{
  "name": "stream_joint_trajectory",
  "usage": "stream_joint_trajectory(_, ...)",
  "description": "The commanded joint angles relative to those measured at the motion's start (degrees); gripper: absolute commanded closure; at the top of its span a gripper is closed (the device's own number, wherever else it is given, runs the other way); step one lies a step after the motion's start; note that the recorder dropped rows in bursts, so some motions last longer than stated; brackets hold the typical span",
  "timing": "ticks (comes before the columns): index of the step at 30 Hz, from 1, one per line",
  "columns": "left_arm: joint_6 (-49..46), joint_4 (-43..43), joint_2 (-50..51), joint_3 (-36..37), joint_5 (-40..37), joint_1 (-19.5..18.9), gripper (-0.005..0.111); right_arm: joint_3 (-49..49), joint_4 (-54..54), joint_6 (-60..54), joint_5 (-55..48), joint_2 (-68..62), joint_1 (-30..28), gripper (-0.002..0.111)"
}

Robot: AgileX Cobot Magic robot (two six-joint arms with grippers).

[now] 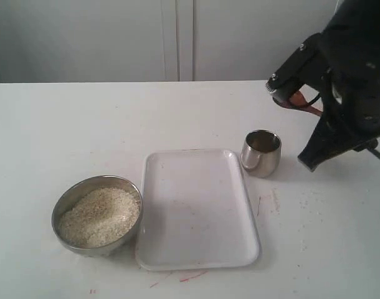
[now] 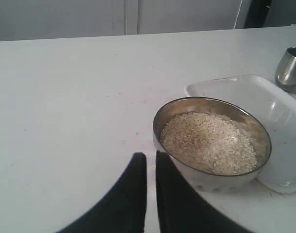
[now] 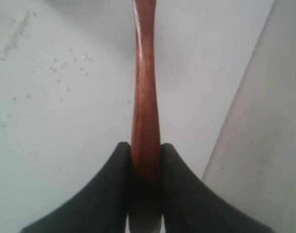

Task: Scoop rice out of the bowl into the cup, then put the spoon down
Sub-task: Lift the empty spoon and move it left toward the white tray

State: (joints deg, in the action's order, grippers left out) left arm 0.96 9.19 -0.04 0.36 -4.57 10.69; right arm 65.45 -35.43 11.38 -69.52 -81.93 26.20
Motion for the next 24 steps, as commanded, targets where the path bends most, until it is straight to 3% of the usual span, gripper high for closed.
stream_joint_trajectory(1,0.1,0.6,0.0,-0.4,0.2,0.1,0.092,0.1,8.5,4.0,-0.4,5.6,0.1,0.108)
stream_joint_trajectory(15,0.1,0.6,0.0,-0.4,0.2,0.1,0.092,0.1,31.2,5.7,-0.4,9.8,0.1,0.108)
stream_joint_trajectory(24,0.1,0.6,0.0,-0.4,0.2,0.1,0.092,0.1,39.5,8.5,-0.4,9.8,1.6,0.108)
